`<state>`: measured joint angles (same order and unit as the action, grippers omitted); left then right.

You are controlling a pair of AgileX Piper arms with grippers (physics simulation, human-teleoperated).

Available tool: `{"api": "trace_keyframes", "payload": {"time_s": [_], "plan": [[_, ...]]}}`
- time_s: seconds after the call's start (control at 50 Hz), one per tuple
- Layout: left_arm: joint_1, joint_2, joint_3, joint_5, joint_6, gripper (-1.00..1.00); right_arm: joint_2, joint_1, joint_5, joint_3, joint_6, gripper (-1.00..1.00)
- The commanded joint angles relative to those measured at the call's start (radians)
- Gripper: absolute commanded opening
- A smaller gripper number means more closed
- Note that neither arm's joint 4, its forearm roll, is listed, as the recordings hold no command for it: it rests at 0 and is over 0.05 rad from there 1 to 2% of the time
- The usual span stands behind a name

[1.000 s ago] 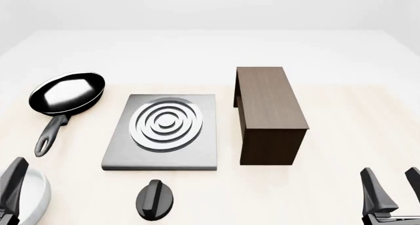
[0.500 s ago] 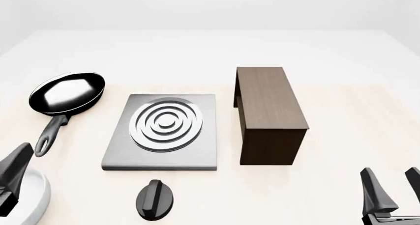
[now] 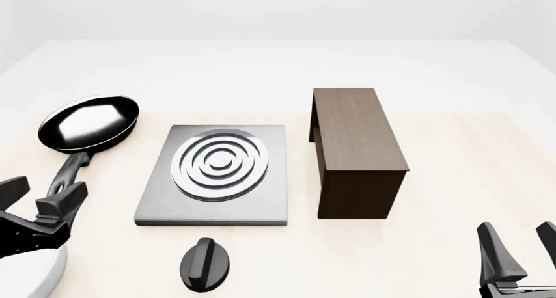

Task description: Turn on the stove.

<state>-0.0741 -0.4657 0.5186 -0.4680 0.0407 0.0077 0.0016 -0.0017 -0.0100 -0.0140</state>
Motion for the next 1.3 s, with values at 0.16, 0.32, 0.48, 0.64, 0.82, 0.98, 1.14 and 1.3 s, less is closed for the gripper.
{"api": "trace_keyframes", "payload": {"time_s": [0.16,0.32,0.48,0.64,0.82,0.98,1.14,1.3], "plan": [[-0.058,-0.239,-0.108,0.201,-0.089,1.0,-0.001,0.0,0.0,0.002,0.002,1.0],[-0.062,-0.326,-0.126,0.283,-0.088,1.0,-0.002,0.0,0.0,0.002,0.002,1.0],[-0.086,-0.424,-0.153,0.366,-0.103,1.0,-0.002,0.0,0.0,0.002,0.001,1.0],[-0.086,-0.426,-0.201,0.378,-0.131,1.0,-0.002,0.0,0.0,0.002,0.002,1.0],[-0.109,-0.372,-0.261,0.346,-0.144,1.0,-0.001,0.0,0.0,0.002,0.002,1.0],[-0.126,-0.36,-0.308,0.35,-0.144,1.0,-0.002,0.0,0.0,0.002,0.002,1.0],[-0.157,-0.39,-0.335,0.378,-0.175,1.0,-0.001,0.0,0.0,0.002,0.002,1.0],[-0.186,-0.449,-0.347,0.434,-0.201,1.0,-0.002,0.0,0.0,0.002,0.002,1.0]]}}
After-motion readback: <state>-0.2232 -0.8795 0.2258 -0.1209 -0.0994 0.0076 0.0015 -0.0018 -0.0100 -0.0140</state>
